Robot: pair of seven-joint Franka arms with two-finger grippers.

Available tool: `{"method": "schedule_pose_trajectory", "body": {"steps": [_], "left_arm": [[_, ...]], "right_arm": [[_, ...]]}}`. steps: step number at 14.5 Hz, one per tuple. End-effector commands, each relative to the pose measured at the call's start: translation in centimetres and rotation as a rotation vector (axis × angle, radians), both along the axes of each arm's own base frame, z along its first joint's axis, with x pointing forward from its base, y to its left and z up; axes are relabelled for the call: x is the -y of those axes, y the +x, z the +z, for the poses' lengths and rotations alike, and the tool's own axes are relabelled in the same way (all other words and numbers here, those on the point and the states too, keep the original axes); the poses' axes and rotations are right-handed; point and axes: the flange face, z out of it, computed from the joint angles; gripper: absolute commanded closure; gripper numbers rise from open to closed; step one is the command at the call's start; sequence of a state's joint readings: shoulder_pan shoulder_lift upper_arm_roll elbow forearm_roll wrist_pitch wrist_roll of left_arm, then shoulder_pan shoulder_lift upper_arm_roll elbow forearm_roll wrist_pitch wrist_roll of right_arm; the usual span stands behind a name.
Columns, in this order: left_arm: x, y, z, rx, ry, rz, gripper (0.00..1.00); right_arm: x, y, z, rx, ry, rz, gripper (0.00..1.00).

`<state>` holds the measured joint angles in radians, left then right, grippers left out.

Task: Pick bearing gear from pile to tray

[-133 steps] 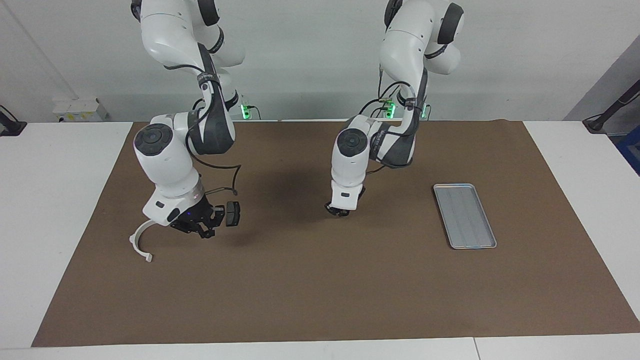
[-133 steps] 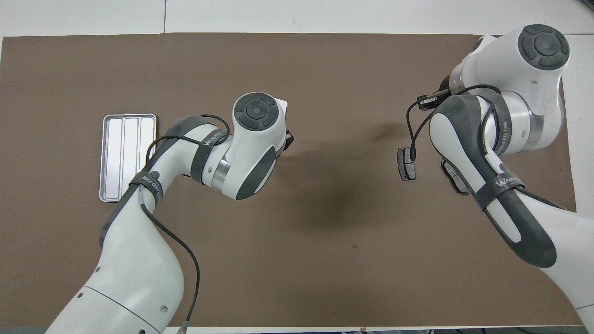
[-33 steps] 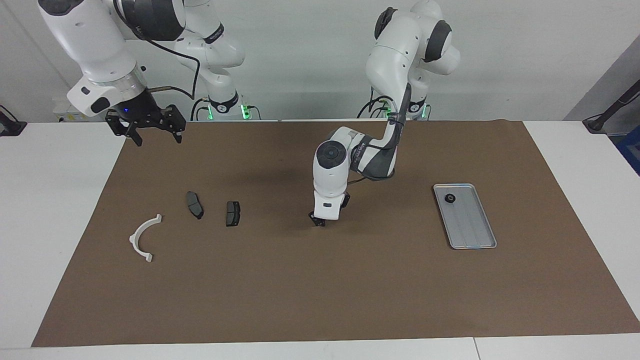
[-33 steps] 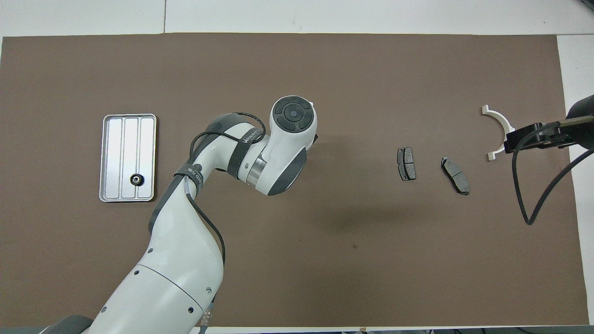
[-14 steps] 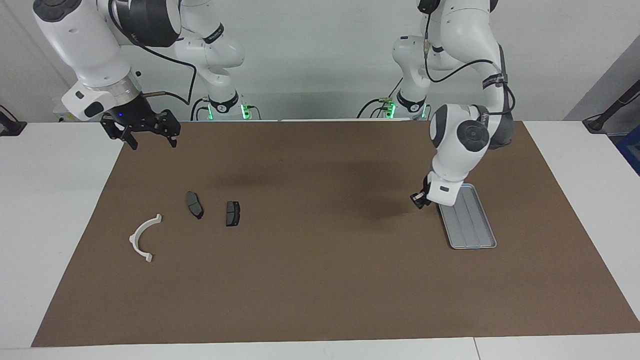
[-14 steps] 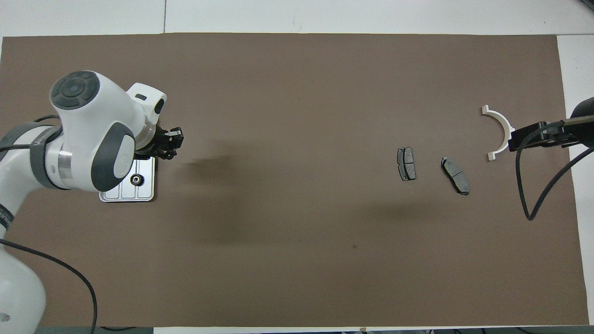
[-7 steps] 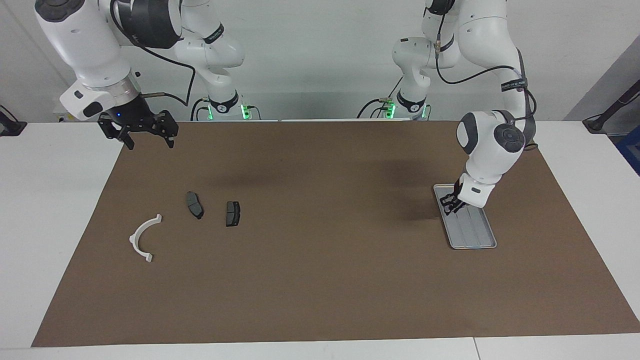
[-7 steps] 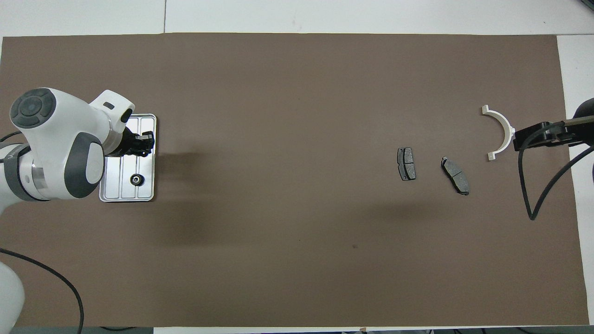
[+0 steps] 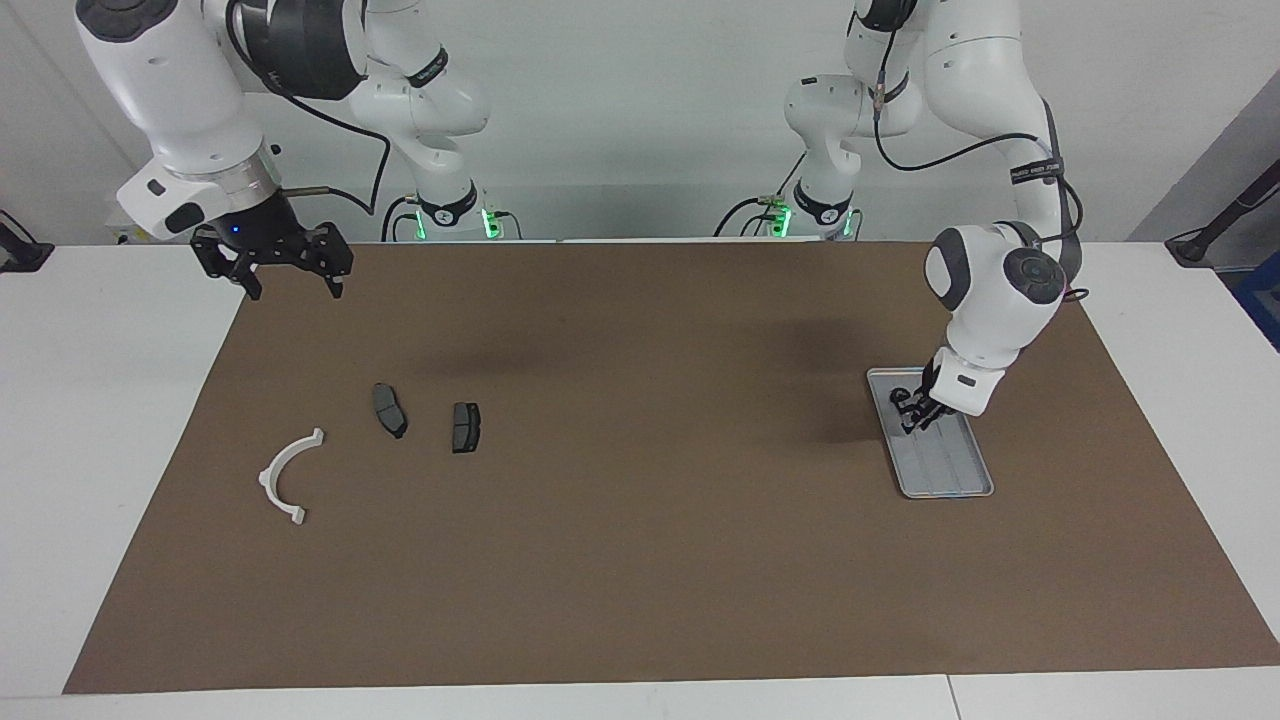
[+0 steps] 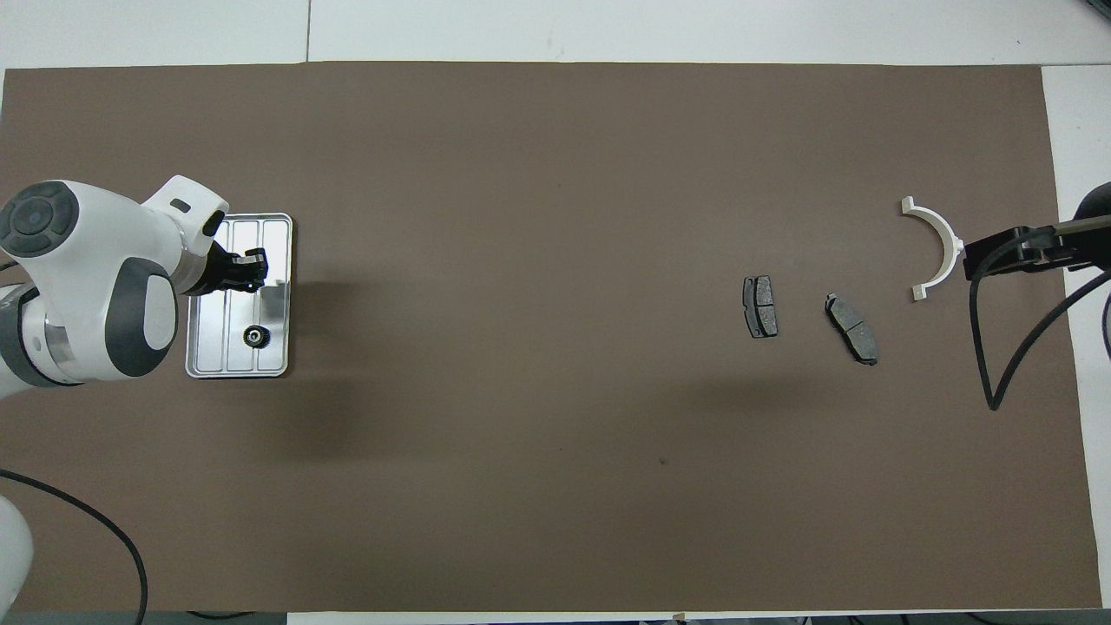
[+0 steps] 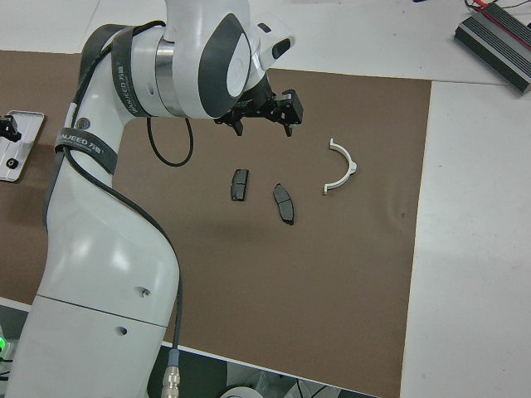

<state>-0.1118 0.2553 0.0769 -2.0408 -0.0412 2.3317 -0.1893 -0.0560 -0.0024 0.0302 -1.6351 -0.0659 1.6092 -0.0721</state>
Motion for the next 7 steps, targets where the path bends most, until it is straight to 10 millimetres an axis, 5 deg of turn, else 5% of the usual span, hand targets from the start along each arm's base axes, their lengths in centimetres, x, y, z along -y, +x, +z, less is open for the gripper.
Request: {"method": "schedule_pose_trajectory", "body": {"steps": [1, 7], "left_arm": [[-0.51, -0.41, -0.89, 0.023, -0.002, -0.009, 0.99], [-1.16, -0.75, -1.50, 0.015, 0.001, -0.029, 0.99]], "right_arm": [[0.45, -0.60, 0.00, 0.014, -0.007, 0.022, 0.00], [0.24, -0.56, -0.12, 0.016, 0.005, 0.015, 0.00]]}}
